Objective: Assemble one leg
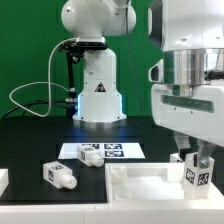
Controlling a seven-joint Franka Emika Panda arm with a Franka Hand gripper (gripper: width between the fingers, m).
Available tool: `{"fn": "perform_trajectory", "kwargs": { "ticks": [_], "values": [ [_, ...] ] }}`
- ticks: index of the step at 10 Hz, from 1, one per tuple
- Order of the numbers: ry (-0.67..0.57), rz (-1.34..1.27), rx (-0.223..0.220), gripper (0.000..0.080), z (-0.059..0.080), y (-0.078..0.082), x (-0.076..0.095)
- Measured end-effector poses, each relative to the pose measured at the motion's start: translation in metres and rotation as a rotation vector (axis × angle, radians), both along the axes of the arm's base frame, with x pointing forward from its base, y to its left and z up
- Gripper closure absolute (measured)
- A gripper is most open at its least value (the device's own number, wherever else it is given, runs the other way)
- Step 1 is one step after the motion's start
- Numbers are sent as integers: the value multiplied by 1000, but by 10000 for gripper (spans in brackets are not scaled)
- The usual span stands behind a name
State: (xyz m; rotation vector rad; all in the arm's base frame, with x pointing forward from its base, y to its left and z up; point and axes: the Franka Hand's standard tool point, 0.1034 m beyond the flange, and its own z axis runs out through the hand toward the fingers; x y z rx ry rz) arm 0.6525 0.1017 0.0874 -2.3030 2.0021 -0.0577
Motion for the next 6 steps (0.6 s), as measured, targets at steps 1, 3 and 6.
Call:
{"fn": "perform_trajectory", "kwargs": {
  "ticks": [1, 3, 6],
  "values": [
    [6, -155, 29, 502, 0, 0, -1],
    [1, -486, 87, 502, 0, 0, -3],
    [-8, -495, 88, 502, 0, -2, -5]
  ]
}}
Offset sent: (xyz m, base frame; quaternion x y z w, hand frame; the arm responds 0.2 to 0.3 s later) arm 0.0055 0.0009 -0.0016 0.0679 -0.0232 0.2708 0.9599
